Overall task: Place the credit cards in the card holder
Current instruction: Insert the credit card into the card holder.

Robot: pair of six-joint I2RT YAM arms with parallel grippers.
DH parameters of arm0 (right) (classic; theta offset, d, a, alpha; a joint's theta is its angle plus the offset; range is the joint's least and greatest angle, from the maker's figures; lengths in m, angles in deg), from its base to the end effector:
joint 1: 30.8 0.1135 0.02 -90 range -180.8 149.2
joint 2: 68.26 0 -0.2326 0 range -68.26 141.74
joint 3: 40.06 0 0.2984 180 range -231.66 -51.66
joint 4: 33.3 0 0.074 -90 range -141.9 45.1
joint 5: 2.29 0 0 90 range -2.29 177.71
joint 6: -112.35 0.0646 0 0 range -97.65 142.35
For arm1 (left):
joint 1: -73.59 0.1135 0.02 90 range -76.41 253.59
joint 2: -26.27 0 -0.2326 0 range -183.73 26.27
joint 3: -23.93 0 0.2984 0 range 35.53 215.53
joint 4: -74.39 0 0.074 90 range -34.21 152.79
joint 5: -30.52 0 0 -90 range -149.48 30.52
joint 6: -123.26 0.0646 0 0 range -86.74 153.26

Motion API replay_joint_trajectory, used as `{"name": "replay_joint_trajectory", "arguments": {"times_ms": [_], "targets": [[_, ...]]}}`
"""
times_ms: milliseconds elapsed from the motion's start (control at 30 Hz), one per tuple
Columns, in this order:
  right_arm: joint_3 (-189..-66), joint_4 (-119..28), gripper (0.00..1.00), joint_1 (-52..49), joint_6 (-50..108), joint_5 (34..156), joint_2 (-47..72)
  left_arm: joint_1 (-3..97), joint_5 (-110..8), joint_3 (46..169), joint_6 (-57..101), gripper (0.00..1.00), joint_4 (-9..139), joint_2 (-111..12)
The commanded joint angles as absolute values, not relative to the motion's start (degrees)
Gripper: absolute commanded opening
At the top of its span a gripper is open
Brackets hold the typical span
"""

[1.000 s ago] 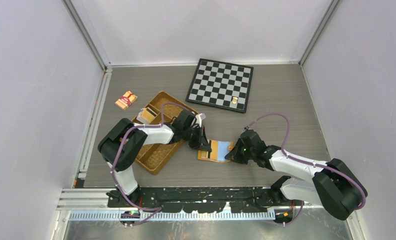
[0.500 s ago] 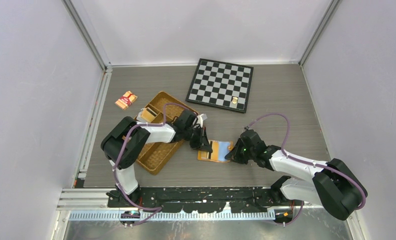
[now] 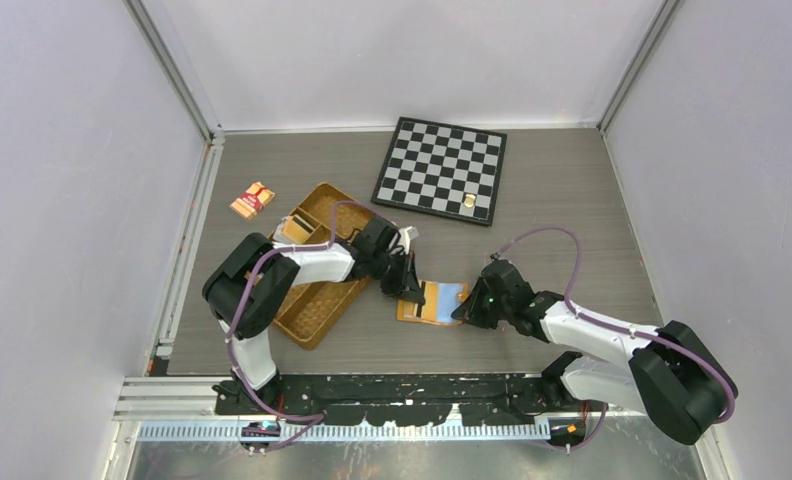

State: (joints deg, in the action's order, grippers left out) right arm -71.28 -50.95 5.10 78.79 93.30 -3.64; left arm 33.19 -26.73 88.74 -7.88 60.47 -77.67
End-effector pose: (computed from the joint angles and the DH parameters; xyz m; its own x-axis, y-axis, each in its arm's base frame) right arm 0.2040 0.1554 0.0518 -0.8759 0.3898 -0.2844 0.1749 0.8058 0.5657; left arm 0.2703 -0.2759 0.0484 -0.9799 0.1074 -0.1683 0.1966 0.6644 -0.7211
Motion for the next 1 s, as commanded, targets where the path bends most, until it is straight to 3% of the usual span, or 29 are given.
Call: {"name": "replay_joint_trajectory", "arguments": {"times_ms": [0,967], "targets": [[-69.9,-57.6,0.00,4.9,76.9,88.4,-4.1,33.7,-34.7,88.7,-2.0,0.00,50.1,-77.8],[-69.1,-55.6,0.01,4.9,76.7,89.9,-5.3,31.3,-32.7,92.4,-5.4,0.00,53.1,-84.7]]}}
